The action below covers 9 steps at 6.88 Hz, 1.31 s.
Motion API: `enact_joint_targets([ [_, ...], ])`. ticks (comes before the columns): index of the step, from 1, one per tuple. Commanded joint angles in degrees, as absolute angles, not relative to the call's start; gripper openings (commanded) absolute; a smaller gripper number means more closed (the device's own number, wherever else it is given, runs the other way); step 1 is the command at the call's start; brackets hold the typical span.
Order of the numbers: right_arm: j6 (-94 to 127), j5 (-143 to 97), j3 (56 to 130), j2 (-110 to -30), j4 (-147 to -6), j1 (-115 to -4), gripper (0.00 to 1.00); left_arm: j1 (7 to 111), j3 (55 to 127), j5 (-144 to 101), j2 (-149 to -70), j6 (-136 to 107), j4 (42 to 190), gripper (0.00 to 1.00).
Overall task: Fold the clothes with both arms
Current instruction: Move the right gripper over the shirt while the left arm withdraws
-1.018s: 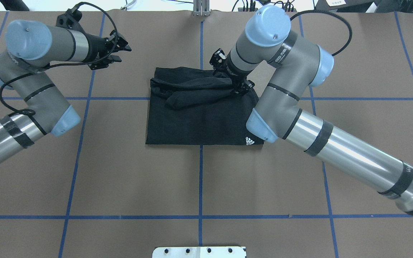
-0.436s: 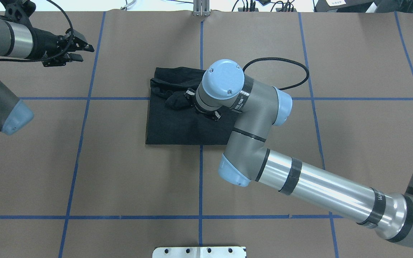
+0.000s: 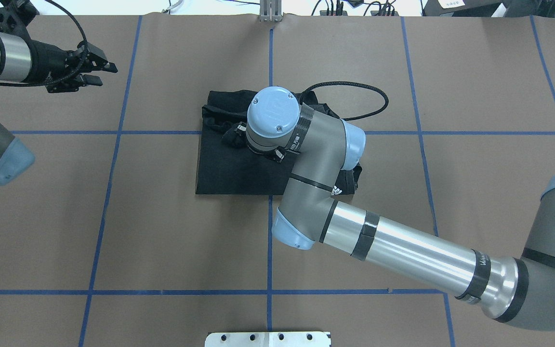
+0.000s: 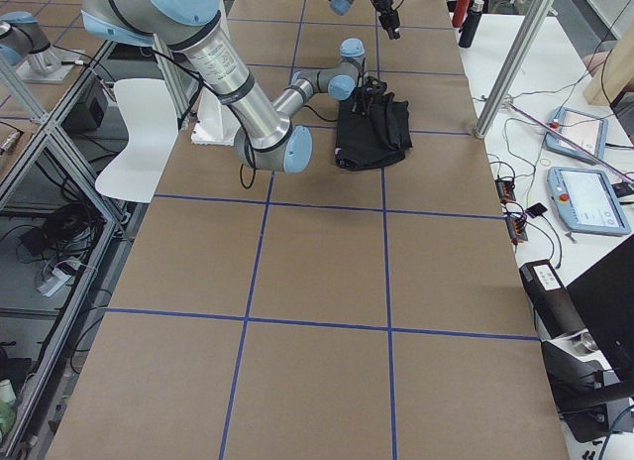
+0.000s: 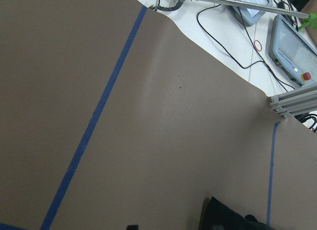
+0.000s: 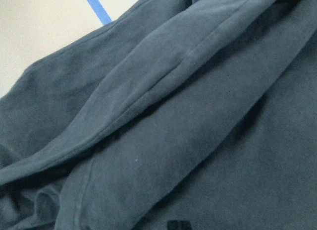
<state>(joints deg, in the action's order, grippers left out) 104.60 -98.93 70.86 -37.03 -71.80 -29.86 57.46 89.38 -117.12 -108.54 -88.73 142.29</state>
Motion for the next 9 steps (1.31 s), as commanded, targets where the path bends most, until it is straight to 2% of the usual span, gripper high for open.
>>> enact_joint_targets([
  [1, 103.45, -97.30, 65.59, -33.68, -71.37, -30.32, 0.00, 57.48, 89.82, -116.81, -107.41, -88.68, 142.29, 0.58],
  [4, 103.09, -96.34, 51.47, -28.05, -63.31, -33.73, 0.00, 57.39, 90.70, -116.37, -105.39, -88.77, 142.47, 0.60],
  [6, 103.10, -96.68, 47.83, -24.10, -63.19, -37.77, 0.00, 57.13, 90.97, -113.83, -104.24, -88.77, 142.56, 0.60],
  [7, 102.92, -96.24, 41.63, -21.99, -58.49, -38.14, 0.00, 57.13, 91.05, -113.47, -104.06, -88.77, 142.65, 0.61],
  [9, 103.79, -96.94, 39.73, -18.91, -57.56, -39.64, 0.00, 57.13, 91.67, -113.38, -103.54, -88.77, 142.73, 0.61],
])
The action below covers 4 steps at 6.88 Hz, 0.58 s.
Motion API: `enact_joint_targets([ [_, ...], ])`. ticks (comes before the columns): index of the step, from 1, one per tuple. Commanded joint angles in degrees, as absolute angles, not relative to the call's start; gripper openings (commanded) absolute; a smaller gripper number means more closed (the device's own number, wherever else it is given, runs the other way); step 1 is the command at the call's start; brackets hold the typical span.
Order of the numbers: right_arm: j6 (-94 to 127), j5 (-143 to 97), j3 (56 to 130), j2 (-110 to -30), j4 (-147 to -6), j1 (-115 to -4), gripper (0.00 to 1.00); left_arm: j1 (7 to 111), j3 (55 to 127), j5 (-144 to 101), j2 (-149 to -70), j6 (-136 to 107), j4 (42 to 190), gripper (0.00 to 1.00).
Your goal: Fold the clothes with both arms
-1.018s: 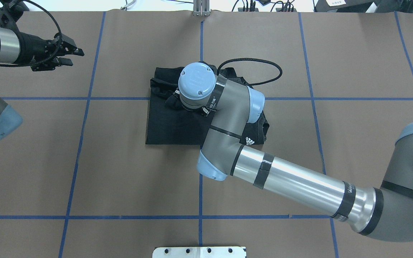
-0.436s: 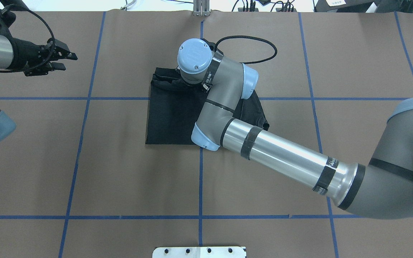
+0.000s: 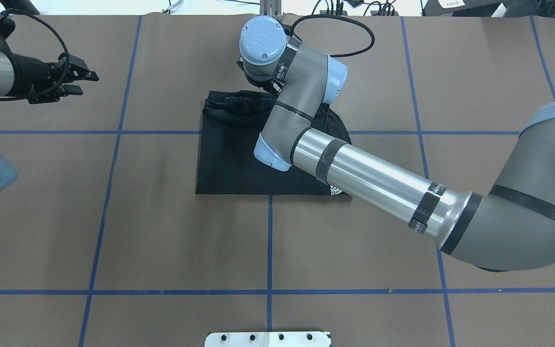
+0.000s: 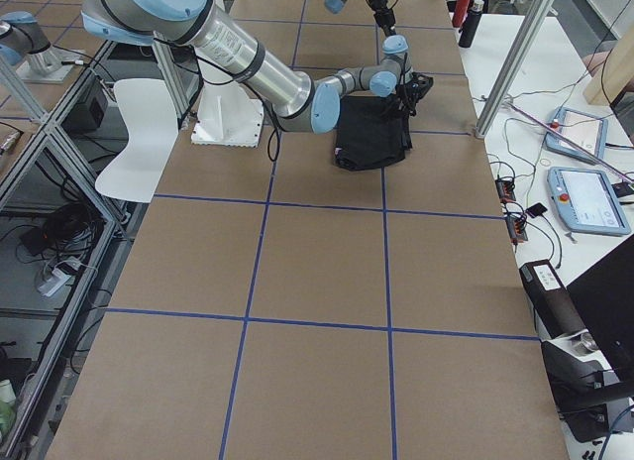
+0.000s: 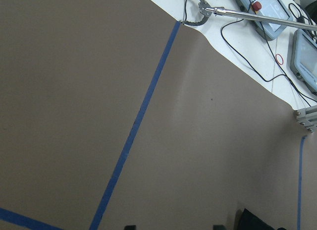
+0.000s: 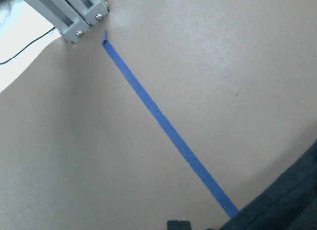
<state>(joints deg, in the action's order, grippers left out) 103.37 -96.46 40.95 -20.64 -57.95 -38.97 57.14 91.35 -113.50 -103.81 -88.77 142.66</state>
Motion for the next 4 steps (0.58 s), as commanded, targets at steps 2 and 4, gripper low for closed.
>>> enact_joint_targets([
  [2, 104.07, -100.90, 52.67, -21.86, -67.98, -36.85, 0.00, 57.30, 92.46, -113.90, -103.19, -87.99, 142.65, 0.61],
  [4, 101.19, -100.11, 56.07, -25.74, -68.38, -32.01, 0.00, 57.30, 94.30, -114.35, -100.99, -85.44, 142.38, 0.61],
])
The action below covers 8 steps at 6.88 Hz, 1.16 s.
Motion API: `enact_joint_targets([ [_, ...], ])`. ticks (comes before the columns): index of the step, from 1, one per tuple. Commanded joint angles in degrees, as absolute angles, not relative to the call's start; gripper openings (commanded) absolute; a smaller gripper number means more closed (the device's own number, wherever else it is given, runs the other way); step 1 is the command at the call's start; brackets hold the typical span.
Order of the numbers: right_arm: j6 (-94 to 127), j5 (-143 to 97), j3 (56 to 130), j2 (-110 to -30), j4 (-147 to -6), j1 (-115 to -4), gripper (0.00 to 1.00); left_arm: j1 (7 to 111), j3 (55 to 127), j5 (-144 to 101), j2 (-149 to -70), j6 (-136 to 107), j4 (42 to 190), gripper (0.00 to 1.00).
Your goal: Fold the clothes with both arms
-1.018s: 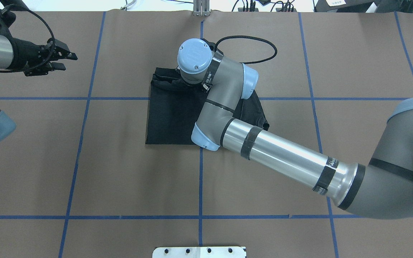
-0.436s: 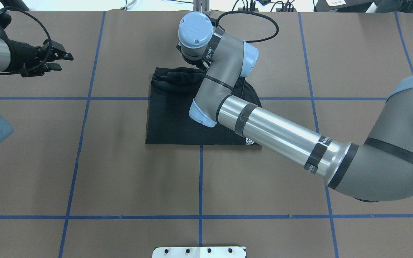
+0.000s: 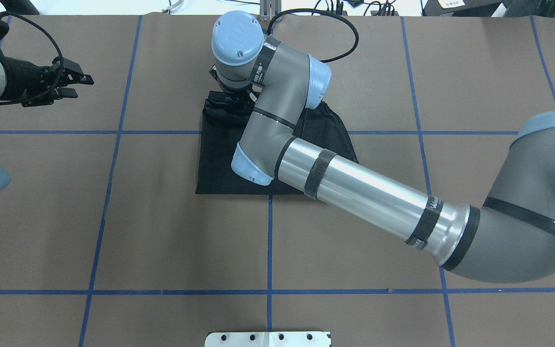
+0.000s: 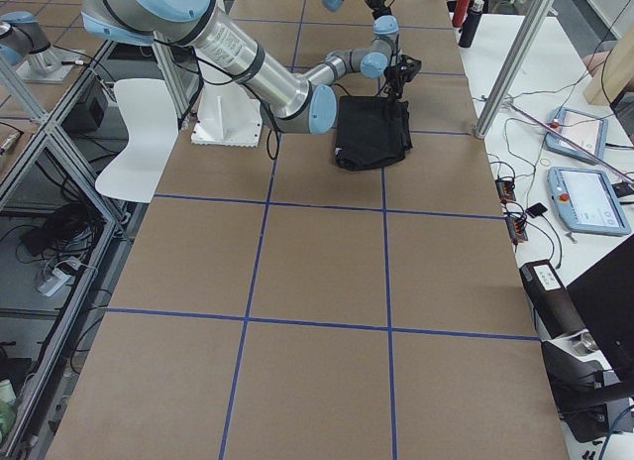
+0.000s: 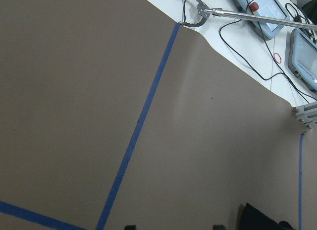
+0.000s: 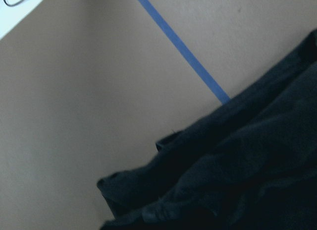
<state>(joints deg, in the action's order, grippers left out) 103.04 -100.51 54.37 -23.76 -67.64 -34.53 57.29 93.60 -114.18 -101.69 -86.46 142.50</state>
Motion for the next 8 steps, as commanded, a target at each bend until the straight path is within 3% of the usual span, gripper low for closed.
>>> enact_joint_targets([
  [1, 100.03, -99.76, 55.47, -25.75, -68.38, -31.56, 0.00, 57.30, 94.31, -114.35, -100.90, -85.43, 142.38, 0.61],
  [3, 99.58, -97.12, 51.96, -24.27, -67.68, -31.64, 0.00, 57.30, 94.39, -114.35, -100.90, -85.43, 142.38, 0.61],
  [5, 99.49, -93.79, 41.64, -20.24, -59.21, -31.82, 0.00, 57.30, 94.39, -114.26, -100.90, -85.52, 142.38, 0.61],
  [7, 100.89, -89.31, 37.63, -17.59, -55.57, -33.47, 0.00, 57.30, 94.39, -114.08, -100.64, -85.52, 142.38, 0.61],
  [8, 102.29, -87.56, 31.87, -14.10, -53.02, -34.44, 0.00, 57.30, 94.57, -113.82, -100.37, -85.60, 142.47, 0.61],
])
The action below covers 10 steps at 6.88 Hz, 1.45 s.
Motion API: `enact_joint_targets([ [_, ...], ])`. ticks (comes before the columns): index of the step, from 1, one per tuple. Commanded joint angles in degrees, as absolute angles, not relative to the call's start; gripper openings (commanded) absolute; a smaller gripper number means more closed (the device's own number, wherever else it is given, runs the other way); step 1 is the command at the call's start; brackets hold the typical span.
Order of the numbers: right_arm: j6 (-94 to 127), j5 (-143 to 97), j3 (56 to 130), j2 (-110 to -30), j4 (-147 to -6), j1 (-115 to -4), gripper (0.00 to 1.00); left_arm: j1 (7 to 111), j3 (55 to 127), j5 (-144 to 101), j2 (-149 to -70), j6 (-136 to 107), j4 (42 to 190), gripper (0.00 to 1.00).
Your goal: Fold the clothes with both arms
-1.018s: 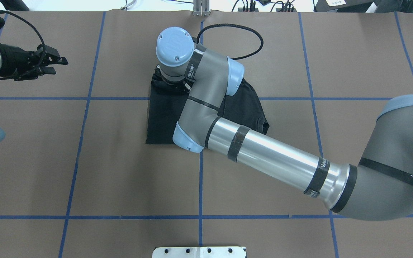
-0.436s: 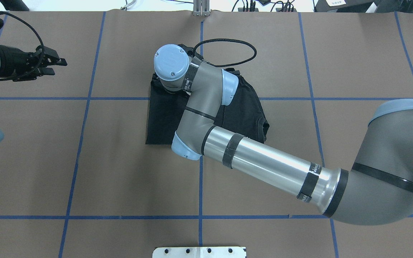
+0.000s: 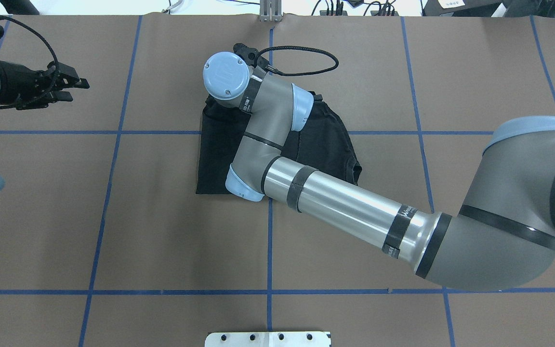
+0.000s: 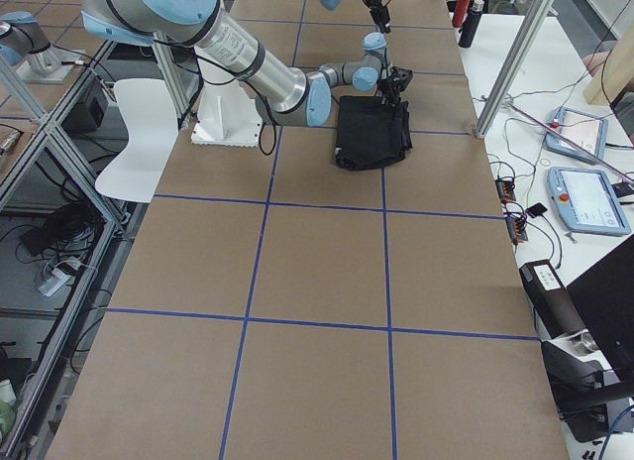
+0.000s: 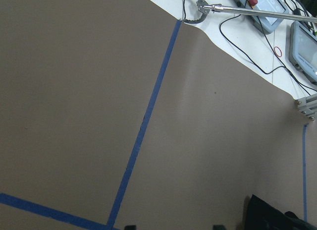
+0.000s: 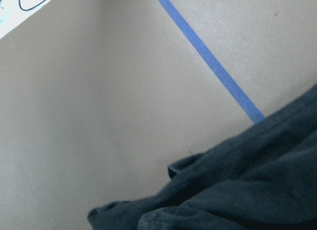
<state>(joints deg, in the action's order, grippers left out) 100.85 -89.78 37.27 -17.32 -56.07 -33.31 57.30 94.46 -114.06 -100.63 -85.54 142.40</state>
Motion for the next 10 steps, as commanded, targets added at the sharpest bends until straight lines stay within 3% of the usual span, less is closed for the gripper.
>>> enact_joint_targets([
  [1, 103.61, -87.02, 31.12, -13.37, -52.65, -34.89, 0.00, 57.30, 95.53, -113.73, -99.68, -85.61, 142.47, 0.61],
  [3, 103.54, -92.16, 32.33, -12.83, -54.04, -37.08, 0.00, 57.30, 96.15, -113.64, -99.05, -85.61, 142.47, 0.61],
  [5, 96.11, -97.79, 53.40, -24.80, -66.99, -38.05, 0.00, 57.13, 96.15, -113.73, -99.05, -85.61, 142.47, 0.61],
  [6, 95.63, -99.30, 58.48, -28.53, -69.24, -38.14, 0.00, 57.13, 96.07, -113.82, -99.14, -85.61, 142.47, 0.61],
  [8, 92.92, -100.89, 65.09, -35.39, -69.34, -38.14, 0.00, 56.87, 95.71, -113.82, -99.49, -85.61, 142.38, 0.61],
  [10, 92.90, -103.61, 65.92, -36.65, -69.26, -38.06, 0.00, 56.78, 95.19, -113.82, -99.75, -85.69, 142.38, 0.61],
])
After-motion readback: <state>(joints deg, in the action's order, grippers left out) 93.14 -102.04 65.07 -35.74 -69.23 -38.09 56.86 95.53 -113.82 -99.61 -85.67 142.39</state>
